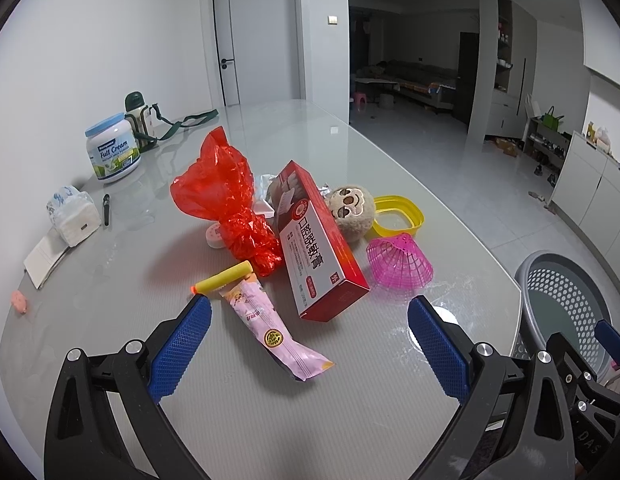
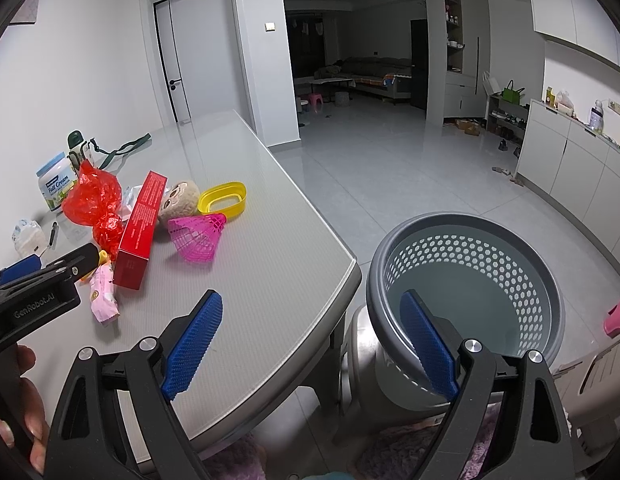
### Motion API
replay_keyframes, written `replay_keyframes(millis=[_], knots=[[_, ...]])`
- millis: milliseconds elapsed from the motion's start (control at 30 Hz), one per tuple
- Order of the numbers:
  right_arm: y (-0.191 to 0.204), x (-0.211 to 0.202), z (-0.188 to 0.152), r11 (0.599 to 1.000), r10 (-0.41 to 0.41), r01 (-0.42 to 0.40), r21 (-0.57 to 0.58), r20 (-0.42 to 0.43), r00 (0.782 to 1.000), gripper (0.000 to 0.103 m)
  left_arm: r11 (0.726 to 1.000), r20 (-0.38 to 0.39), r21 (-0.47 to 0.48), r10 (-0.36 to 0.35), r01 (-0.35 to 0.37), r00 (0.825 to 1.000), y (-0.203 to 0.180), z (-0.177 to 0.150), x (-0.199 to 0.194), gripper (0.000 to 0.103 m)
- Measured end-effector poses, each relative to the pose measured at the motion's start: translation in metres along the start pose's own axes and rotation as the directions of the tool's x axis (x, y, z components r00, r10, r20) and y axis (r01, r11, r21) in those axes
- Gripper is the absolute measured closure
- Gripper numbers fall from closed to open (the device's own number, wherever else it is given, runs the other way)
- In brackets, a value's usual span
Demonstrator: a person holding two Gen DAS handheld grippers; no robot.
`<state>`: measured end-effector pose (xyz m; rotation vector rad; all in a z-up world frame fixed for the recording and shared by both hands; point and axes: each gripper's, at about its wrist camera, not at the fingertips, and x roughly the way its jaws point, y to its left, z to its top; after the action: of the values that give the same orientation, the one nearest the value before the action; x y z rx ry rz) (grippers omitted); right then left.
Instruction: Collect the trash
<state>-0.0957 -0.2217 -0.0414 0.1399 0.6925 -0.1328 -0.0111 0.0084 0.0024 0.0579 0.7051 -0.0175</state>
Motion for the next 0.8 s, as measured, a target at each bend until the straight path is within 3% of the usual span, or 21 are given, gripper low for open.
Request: replay_keyframes(millis=[800], knots=[[-0.002, 0.021, -0.004, 1.0, 0.017, -0.017, 0.002, -0.033, 0.999, 0.017, 1.0, -0.019, 0.006, 0.009, -0.009, 1.0, 0.003, 0.0, 0.012, 0.006]])
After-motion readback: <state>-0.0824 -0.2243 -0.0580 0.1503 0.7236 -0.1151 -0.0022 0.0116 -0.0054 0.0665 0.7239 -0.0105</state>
